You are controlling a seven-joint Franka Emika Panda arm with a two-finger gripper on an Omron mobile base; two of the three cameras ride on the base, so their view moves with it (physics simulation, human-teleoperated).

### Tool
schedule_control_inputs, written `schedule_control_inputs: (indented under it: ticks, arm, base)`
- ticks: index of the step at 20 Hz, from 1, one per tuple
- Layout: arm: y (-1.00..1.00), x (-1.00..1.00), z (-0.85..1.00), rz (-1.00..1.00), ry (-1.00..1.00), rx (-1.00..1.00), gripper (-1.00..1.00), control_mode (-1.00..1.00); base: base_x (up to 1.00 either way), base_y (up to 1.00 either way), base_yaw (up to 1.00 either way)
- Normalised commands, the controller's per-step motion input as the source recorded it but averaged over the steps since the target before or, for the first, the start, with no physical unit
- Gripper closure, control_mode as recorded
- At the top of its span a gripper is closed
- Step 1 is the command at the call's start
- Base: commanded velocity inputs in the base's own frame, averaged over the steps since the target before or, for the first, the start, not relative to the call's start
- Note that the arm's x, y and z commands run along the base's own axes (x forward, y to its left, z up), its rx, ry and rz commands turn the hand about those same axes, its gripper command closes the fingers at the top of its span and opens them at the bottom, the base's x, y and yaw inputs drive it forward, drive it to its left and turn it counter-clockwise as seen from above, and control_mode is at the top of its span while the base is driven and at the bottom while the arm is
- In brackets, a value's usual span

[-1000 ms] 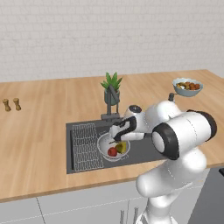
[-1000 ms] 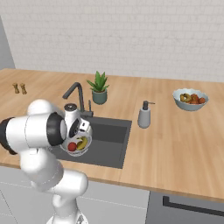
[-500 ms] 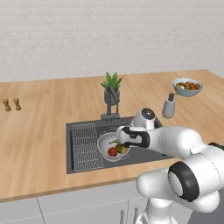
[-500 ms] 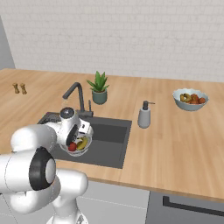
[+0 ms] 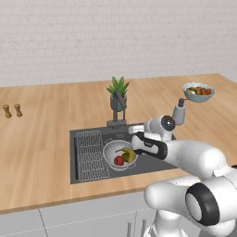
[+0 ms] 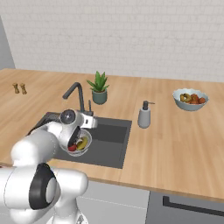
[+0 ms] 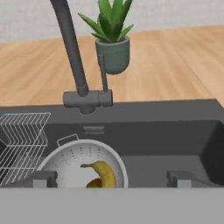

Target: Put the colander in the sink, put the banana, apple, mango in the colander, and turn on the sink faucet and pour water over the colander.

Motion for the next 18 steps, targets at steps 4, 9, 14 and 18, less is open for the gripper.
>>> schedule_control_inputs:
  ticks: [4,9,14,18]
  arm:
    - [0.0,0.25,-0.02,0.0,-0.22,0.0,-1.0,-1.0]
    - [0.0,0.24,-0.04,0.0,-0.15,0.0,-1.0,-1.0]
    - [0.0,0.12,-0.01,0.0,-0.03,0.0,-1.0,-1.0]
    - [0.0,0.08,0.0,0.0,0.0,0.0,-1.0,-1.0]
  base:
    - [0.0,0.0,0.0]
    - [0.0,0.0,0.0]
    - [0.0,0.0,0.0]
    - [0.0,0.0,0.0]
